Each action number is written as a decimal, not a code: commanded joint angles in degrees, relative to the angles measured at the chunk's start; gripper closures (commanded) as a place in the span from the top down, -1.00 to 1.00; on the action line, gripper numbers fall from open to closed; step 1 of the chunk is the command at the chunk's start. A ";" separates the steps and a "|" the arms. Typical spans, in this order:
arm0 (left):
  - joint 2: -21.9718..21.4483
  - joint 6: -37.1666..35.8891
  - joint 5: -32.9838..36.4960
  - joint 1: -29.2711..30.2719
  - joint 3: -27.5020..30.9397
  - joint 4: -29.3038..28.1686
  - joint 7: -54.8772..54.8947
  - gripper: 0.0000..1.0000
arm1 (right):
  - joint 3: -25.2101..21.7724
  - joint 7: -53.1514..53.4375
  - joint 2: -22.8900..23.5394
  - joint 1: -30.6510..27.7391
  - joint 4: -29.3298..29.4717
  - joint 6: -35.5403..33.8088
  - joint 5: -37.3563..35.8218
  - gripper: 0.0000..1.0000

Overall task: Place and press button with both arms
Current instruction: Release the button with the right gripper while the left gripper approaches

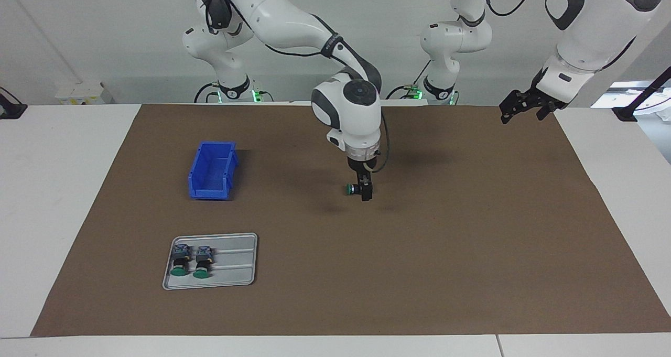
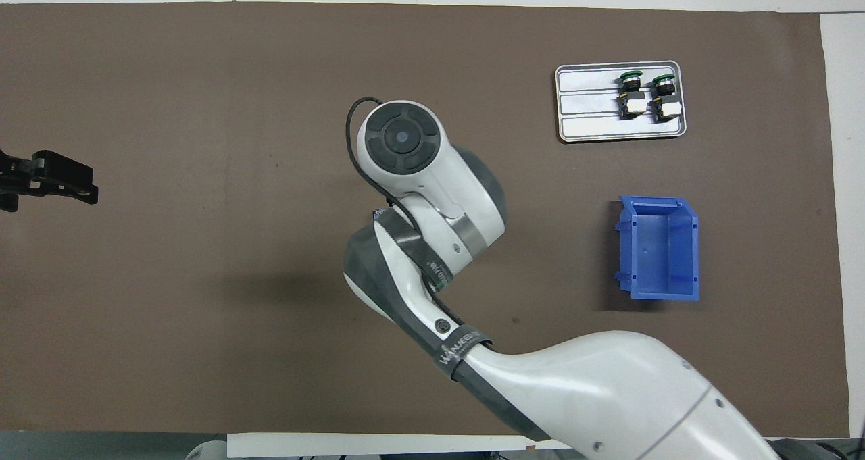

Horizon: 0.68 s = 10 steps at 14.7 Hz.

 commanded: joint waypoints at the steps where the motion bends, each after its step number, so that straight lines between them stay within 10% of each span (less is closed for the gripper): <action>1: -2.25 0.41 -0.03 -0.07 0.27 -2.94 -4.22 1.00 | 0.77 -13.94 -7.19 -6.39 -2.49 -6.88 -0.04 1.00; 10: -1.11 6.73 -0.29 -10.78 -0.52 -7.60 -42.95 1.00 | 0.33 -82.83 -23.71 -27.04 -2.40 -34.66 0.05 1.00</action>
